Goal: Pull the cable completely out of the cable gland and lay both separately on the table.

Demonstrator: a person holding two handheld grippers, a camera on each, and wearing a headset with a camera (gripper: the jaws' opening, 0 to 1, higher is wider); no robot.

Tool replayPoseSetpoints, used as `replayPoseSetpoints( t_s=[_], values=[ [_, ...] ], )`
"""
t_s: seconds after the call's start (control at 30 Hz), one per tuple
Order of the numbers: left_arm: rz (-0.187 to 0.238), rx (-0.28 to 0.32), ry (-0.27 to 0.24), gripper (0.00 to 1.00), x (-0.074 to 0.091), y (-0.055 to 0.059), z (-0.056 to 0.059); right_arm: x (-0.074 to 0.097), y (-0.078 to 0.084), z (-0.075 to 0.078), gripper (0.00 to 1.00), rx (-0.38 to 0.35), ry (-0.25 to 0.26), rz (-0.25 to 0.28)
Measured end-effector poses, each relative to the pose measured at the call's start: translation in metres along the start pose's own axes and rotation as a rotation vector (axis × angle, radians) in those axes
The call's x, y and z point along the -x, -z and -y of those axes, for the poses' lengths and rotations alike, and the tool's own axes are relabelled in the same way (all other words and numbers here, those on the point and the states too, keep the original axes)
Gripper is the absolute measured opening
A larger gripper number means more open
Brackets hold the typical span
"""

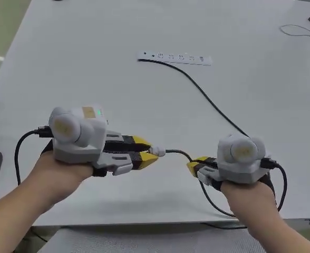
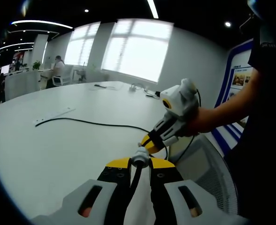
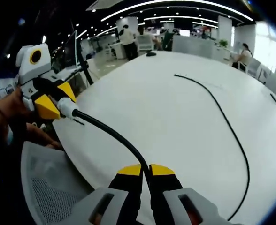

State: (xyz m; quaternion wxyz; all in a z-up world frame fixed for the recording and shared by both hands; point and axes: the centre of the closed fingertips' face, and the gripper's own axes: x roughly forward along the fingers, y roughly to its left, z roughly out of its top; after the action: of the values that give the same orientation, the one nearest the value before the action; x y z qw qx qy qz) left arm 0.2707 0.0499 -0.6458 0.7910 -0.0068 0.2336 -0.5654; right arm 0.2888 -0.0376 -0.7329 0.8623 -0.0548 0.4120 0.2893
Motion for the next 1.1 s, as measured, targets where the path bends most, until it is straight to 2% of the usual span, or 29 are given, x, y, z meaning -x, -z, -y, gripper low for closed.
replayPoseSetpoints(
  t_s=[0.03, 0.2, 0.47, 0.63, 0.77, 0.87, 0.9, 1.0, 1.1],
  values=[
    [0.0, -0.002, 0.0, 0.15, 0.001, 0.0, 0.0, 0.0, 0.002, 0.001, 0.0, -0.024, 0.001, -0.005],
    [-0.001, -0.001, -0.002, 0.15, 0.003, 0.0, 0.0, 0.0, 0.005, -0.003, 0.0, -0.038, -0.003, -0.007],
    [0.0, 0.004, -0.019, 0.15, 0.006, 0.001, -0.002, 0.007, -0.002, -0.004, 0.01, 0.052, 0.0, 0.026],
    [0.004, 0.014, -0.03, 0.15, 0.008, -0.001, -0.006, 0.01, -0.003, -0.008, 0.02, 0.096, -0.021, 0.025],
    [0.005, 0.015, -0.033, 0.15, 0.009, -0.002, -0.008, 0.014, -0.006, -0.009, 0.02, 0.134, -0.019, 0.03],
    [0.002, 0.012, -0.034, 0.15, 0.009, -0.003, -0.009, 0.018, -0.012, -0.015, 0.09, 0.202, -0.04, 0.043],
    [-0.002, 0.014, -0.032, 0.15, 0.008, -0.003, -0.008, 0.02, -0.015, -0.02, 0.13, 0.242, -0.061, 0.041],
    [-0.005, 0.014, -0.029, 0.15, 0.008, -0.002, -0.007, 0.026, -0.024, -0.029, 0.2, 0.348, -0.081, 0.052],
    [-0.009, 0.014, -0.025, 0.15, 0.007, -0.001, -0.005, 0.031, -0.036, -0.044, 0.23, 0.421, -0.112, 0.074]
  ],
)
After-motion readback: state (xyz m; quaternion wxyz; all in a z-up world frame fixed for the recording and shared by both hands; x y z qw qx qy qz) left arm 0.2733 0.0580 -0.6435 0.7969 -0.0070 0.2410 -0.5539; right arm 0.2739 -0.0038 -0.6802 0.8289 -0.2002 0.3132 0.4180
